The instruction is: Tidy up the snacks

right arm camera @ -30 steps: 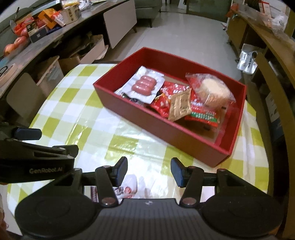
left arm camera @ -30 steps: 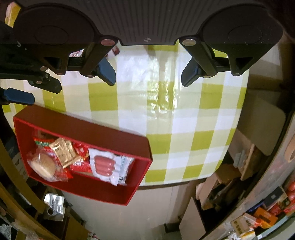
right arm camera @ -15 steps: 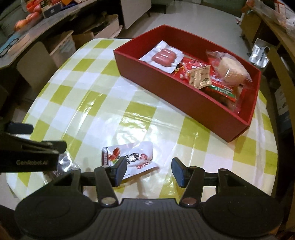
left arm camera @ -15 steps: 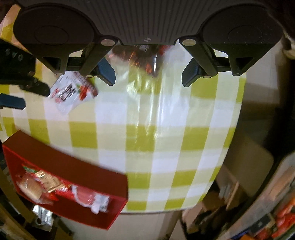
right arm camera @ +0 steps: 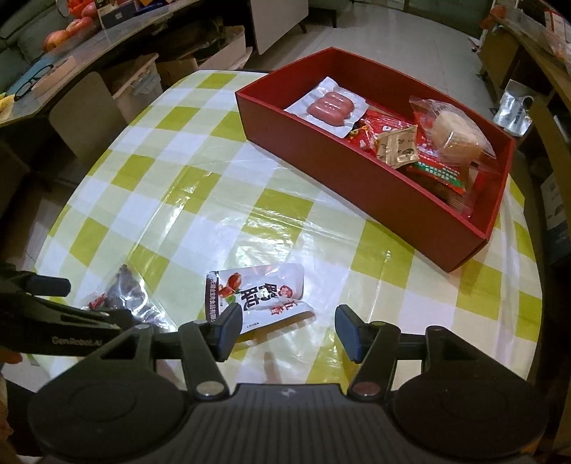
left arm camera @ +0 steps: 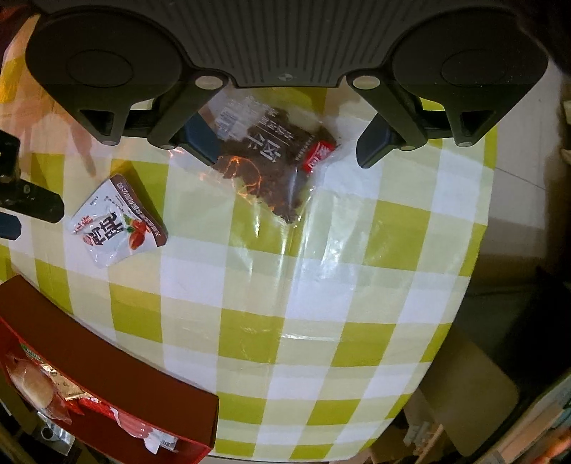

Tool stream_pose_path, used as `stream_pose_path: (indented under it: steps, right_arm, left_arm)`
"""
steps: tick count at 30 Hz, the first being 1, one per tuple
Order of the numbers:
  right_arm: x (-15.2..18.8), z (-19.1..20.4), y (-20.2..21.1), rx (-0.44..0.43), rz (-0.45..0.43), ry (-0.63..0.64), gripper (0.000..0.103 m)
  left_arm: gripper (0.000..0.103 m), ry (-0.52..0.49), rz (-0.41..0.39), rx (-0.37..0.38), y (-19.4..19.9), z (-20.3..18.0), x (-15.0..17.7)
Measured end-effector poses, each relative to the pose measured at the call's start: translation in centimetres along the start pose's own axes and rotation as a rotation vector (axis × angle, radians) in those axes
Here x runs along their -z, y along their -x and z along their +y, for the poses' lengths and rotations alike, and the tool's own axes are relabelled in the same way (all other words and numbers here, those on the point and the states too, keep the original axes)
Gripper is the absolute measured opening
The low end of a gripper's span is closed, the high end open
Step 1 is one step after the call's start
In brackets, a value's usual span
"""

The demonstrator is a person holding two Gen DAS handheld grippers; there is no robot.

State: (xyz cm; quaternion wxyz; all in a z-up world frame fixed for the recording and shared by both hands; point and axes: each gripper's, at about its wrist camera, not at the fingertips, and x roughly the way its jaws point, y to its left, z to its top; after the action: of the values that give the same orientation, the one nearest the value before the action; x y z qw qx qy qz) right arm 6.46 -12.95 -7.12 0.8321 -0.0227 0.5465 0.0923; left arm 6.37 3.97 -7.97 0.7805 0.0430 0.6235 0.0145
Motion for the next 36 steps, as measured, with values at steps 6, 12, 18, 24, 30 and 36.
stream_pose_path:
  steps: [6, 12, 18, 24, 30, 36]
  right_arm:
    - [0.3, -0.5, 0.7, -0.021, -0.013, 0.003, 0.064]
    - [0.4, -0.8, 0.3, -0.03, 0.006, 0.0, 0.065]
    - [0.0, -0.3, -1.3, -0.013, 0.05, 0.015, 0.065]
    - [-0.5, 0.6, -3.0, 0.004, 0.091, 0.035, 0.065]
    - [-1.1, 1.0, -3.7, 0.0, 0.104, 0.036, 0.066]
    - [-1.0, -0.1, -4.0, -0.001, 0.115, 0.007, 0.069]
  left_arm:
    - [0.088, -0.221, -0.077, 0.0, 2.0, -1.5, 0.0]
    - [0.088, -0.656, -0.124, -0.038, 2.8, -3.3, 1.5]
    - [0.088, -0.984, -0.087, -0.004, 0.8, -4.3, 3.8]
    - [0.087, -1.256, -0.093, 0.006, -0.5, -3.1, 6.1]
    - [0.092, -1.405, -0.138, -0.045, -2.5, -3.1, 5.2]
    - [0.1, -1.528, -0.128, 0.024, -3.1, -4.3, 5.9]
